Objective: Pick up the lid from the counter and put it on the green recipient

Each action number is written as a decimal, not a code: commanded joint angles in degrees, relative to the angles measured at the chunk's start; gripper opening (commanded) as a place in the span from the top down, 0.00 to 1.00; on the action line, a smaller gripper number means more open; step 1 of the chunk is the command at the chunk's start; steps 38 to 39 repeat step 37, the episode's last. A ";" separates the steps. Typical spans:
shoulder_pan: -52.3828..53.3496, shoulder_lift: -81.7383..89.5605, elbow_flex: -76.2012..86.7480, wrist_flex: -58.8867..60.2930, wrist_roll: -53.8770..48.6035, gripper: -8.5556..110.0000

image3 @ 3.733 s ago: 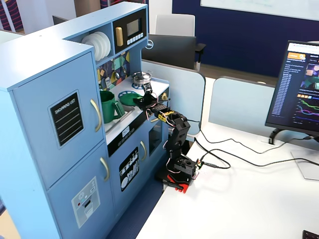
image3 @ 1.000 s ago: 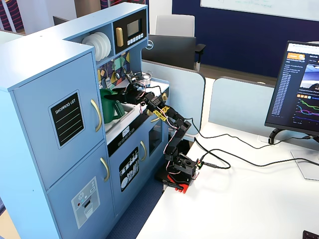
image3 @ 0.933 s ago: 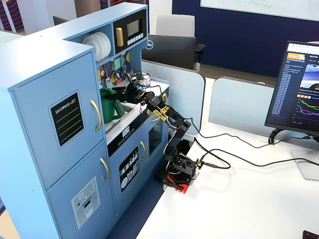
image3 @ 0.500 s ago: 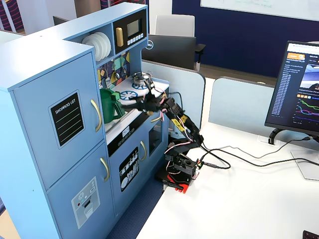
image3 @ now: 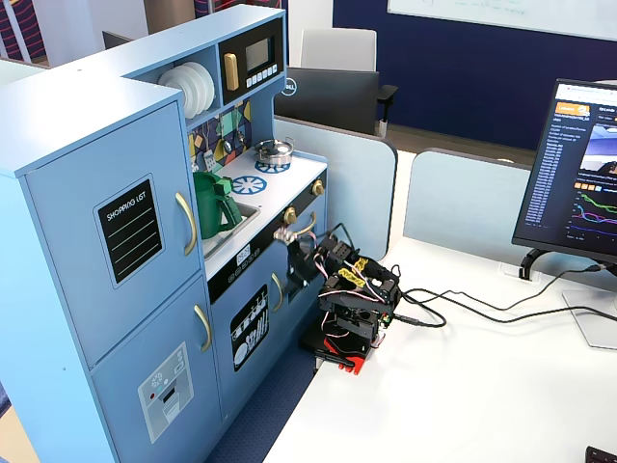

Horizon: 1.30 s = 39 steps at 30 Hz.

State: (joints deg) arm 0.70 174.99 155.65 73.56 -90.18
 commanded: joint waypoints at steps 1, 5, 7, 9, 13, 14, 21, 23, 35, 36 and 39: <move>-2.46 2.64 8.00 3.08 1.85 0.90; -3.60 5.71 13.62 6.59 2.37 0.88; -3.34 6.94 15.64 9.67 0.53 0.87; -4.22 6.94 16.00 12.92 1.41 0.86; -3.60 7.03 16.00 14.15 4.31 0.84; -3.60 7.03 16.00 14.15 4.22 0.84; -2.46 7.03 16.00 14.15 3.69 0.84; -2.46 7.03 16.00 14.15 3.69 0.84; -2.46 7.12 16.00 14.15 3.69 0.84; -2.46 7.12 16.00 14.15 3.69 0.84; -2.46 7.12 16.00 14.15 3.69 0.84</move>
